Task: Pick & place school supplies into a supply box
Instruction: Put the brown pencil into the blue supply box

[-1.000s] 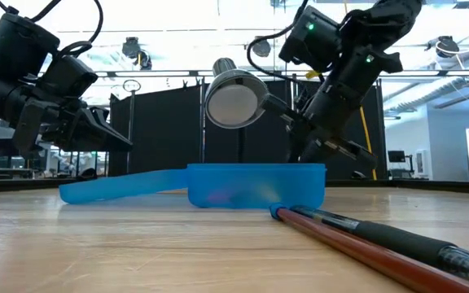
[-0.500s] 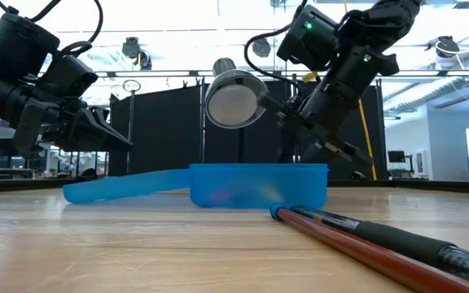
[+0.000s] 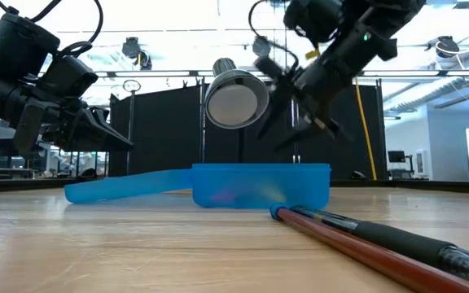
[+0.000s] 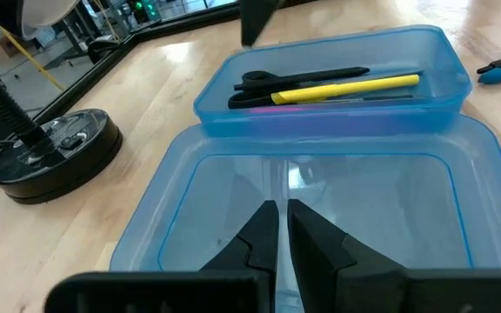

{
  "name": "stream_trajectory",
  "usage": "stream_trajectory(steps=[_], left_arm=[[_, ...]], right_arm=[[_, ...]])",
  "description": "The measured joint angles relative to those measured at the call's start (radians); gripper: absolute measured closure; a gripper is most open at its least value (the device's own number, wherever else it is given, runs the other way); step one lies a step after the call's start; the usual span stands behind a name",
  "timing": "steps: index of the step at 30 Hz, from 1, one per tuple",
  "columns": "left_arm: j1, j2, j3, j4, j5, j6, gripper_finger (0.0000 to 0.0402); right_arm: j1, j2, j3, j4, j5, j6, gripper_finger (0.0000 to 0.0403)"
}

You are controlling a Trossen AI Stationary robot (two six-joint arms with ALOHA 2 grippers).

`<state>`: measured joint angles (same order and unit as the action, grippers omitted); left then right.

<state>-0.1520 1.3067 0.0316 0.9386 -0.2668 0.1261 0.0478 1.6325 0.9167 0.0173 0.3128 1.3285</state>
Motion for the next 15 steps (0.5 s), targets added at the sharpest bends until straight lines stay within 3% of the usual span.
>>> stream_trajectory(steps=[8, 15], left_arm=[[0.000, 0.000, 0.000, -0.028, 0.000, -0.008, 0.0366], [0.000, 0.000, 0.000, -0.037, -0.004, -0.043, 0.0366]], right_arm=[[0.129, -0.144, 0.000, -0.023, 0.015, -0.318, 0.0289], [0.254, -0.212, -0.001, -0.019, 0.105, -0.690, 0.0392]])
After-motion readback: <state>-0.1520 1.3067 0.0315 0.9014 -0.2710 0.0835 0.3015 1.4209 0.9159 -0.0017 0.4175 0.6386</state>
